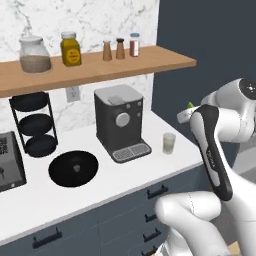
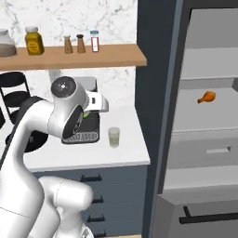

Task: Grab a lemon wedge from the fridge and one ice cube from the ice bowl, and put them in the glass of lemonade.

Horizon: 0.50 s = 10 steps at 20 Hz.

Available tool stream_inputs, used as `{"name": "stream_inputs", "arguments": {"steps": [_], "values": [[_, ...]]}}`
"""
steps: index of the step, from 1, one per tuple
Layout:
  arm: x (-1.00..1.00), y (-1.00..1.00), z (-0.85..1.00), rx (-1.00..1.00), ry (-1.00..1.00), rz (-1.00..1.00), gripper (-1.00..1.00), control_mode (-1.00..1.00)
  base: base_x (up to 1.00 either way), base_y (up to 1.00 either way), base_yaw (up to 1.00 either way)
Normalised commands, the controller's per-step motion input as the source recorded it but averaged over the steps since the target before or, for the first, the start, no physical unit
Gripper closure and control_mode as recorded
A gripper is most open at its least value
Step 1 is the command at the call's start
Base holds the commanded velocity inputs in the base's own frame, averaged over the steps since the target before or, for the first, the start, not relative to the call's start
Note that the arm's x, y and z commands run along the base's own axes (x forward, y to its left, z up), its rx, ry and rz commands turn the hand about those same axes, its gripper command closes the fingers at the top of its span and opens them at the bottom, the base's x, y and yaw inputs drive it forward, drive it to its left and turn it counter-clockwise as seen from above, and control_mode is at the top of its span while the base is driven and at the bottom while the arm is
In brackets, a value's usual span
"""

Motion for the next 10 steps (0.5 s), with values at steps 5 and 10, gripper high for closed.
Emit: {"name": "stream_inputs", "arguments": {"steps": [5,10], "values": [[0.0,0.0,0.0,0.0,0.0,0.0,1.0,1.0,0.64,0.38,-0.26],[0.0,0.0,0.0,0.0,0.0,0.0,1.0,-1.0,0.21,0.25,-0.1]]}}
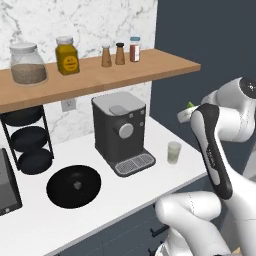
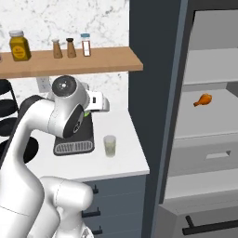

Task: Grab a lemon wedge from the fridge and one ice cube from the ice bowl, and put them in the glass of lemonade.

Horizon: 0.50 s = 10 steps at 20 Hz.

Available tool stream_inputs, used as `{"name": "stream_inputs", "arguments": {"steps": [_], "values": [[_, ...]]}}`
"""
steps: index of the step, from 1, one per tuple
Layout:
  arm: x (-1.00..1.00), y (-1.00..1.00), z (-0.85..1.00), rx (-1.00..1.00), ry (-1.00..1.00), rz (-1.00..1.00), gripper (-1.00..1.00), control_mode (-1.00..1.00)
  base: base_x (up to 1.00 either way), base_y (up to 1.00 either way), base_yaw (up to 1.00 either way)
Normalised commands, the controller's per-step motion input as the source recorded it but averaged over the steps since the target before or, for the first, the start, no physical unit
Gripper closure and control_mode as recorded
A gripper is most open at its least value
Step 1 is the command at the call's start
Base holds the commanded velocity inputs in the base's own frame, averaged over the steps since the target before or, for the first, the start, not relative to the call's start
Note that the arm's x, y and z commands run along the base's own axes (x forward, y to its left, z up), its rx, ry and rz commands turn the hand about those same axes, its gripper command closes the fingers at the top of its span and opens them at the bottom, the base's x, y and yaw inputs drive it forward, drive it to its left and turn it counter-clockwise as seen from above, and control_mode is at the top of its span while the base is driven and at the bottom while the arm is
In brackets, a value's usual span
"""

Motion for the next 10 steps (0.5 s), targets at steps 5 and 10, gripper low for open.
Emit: {"name": "stream_inputs", "arguments": {"steps": [5,10], "values": [[0.0,0.0,0.0,0.0,0.0,0.0,1.0,-1.0,0.0,0.0,0.0],[0.0,0.05,-0.23,-0.04,0.13,0.07,1.0,-1.0,0.0,0.0,0.0]]}}
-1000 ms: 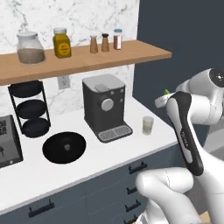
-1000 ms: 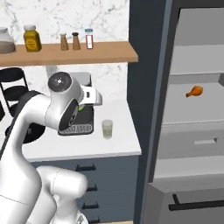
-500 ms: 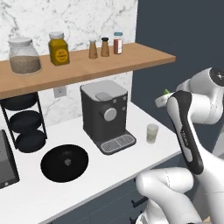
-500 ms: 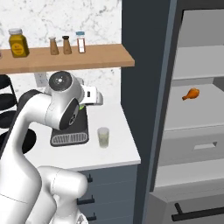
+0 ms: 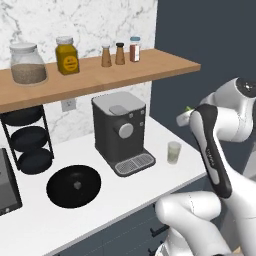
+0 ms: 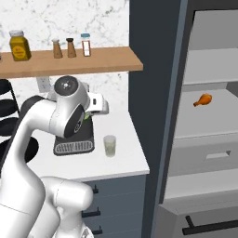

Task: Grab a lemon wedge from the fridge and one ice cube from the ice bowl, and put them in the glass of lemonade.

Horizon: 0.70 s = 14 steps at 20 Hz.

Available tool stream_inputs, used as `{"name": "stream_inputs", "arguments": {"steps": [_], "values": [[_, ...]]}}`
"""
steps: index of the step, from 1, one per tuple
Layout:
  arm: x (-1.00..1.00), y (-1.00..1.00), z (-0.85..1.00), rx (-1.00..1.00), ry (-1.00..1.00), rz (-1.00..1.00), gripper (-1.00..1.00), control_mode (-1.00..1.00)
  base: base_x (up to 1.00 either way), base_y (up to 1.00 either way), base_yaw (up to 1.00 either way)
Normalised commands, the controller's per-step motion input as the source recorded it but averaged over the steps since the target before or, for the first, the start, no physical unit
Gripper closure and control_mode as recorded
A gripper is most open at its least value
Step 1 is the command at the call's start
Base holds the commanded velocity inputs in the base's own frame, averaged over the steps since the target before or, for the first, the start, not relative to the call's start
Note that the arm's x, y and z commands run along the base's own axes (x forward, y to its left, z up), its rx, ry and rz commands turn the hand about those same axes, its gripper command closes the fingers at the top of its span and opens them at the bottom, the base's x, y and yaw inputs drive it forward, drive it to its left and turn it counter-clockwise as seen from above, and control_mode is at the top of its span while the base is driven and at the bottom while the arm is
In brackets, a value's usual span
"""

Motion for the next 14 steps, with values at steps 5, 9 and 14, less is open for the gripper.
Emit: {"name": "stream_inputs", "arguments": {"steps": [5,9,14], "values": [[-0.03,0.02,-0.53,-0.25,0.22,0.26,1.0,-1.0,0.0,0.0,0.0],[-0.17,-0.04,-0.3,-0.34,0.05,0.45,1.0,-1.0,0.0,0.0,0.0],[-0.25,-0.13,-0.17,-0.33,0.0,0.56,1.0,-1.0,0.0,0.0,0.0]]}}
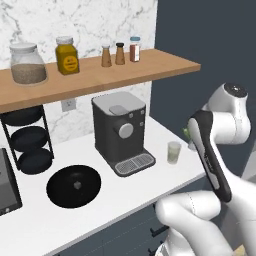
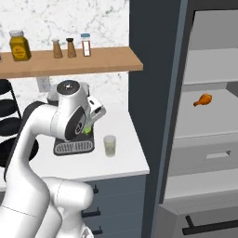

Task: Grab a lemon wedge from the fridge and one ice cube from the ice bowl, and put them in the glass of lemonade.

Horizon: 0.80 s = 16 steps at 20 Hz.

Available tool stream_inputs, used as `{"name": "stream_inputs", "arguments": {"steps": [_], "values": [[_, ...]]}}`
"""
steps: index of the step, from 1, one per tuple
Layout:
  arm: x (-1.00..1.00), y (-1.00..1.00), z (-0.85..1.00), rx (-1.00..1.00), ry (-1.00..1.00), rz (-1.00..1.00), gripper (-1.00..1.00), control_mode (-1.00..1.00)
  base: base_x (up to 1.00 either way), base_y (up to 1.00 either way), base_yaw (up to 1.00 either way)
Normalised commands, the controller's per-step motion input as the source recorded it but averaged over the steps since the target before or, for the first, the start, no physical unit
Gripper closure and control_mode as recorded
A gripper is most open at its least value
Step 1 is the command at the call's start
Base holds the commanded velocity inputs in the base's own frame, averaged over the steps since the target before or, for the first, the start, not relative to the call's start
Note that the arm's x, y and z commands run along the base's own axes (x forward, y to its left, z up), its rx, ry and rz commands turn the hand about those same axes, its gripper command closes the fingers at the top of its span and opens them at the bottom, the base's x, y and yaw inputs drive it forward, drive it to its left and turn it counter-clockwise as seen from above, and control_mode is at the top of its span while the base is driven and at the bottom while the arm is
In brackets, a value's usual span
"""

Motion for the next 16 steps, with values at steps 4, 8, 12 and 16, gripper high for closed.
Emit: {"name": "stream_inputs", "arguments": {"steps": [4,8,12,16], "values": [[-0.21,0.0,-0.03,-0.46,0.06,0.53,1.0,-1.0,0.0,0.0,0.0],[-0.05,0.0,0.0,-0.55,0.21,0.51,1.0,-1.0,0.0,0.0,0.0],[-0.1,0.0,0.0,-0.59,0.12,0.53,1.0,-1.0,0.0,0.0,0.0],[-0.04,0.0,-0.04,-0.57,0.11,0.53,1.0,-1.0,0.0,0.0,0.0]]}}
